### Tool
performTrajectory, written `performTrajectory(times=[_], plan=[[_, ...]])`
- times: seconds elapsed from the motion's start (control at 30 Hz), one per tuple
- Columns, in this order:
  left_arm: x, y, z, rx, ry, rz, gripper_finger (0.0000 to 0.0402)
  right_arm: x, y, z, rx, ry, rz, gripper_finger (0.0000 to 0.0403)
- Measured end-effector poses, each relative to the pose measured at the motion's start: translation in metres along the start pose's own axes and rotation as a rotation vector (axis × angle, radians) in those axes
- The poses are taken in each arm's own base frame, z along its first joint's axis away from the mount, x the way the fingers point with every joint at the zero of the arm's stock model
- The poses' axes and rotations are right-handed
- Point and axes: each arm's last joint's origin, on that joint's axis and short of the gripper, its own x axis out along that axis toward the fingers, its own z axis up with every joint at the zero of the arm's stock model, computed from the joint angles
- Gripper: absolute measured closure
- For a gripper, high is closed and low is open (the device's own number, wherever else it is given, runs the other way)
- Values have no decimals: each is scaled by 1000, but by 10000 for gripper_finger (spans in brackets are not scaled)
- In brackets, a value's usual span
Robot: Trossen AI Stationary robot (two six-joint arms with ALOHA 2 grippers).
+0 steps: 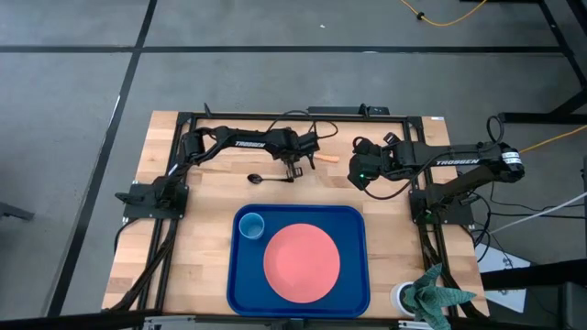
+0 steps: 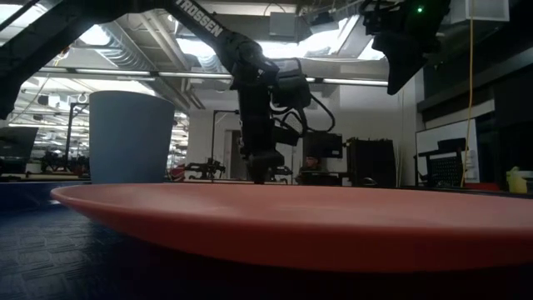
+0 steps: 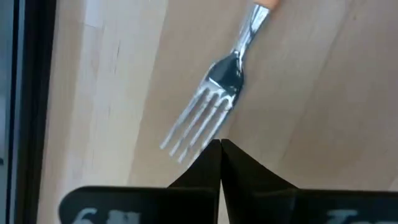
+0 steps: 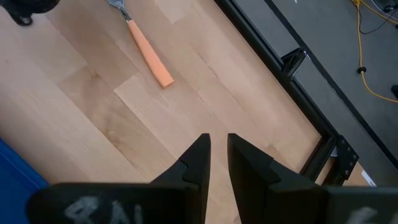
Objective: Pick and place plate/cup/fork/spoon on tray
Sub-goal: Adjust the black spoon and orange fork on the table
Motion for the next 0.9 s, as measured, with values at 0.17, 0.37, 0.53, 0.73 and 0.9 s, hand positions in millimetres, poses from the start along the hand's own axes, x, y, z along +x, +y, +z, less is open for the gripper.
performTrajectory(times=[0.17, 0.37, 0.53, 0.73, 0.9], plan=[[-5, -7, -3, 8, 28, -88, 402, 0, 0, 0, 0, 1, -1, 343], [-36, -6, -9, -3, 60, -55, 402, 0, 0, 0, 3, -1, 1, 343], [-65, -3, -28, -32, 214, -111, 401, 0, 0, 0, 4, -2, 2, 343], [-68, 5, -41, -74, 333, -327, 401, 0, 0, 0, 6, -4, 2, 343], [-53, -3, -50, -83, 346, -400, 402, 0, 0, 0, 2, -3, 2, 343]])
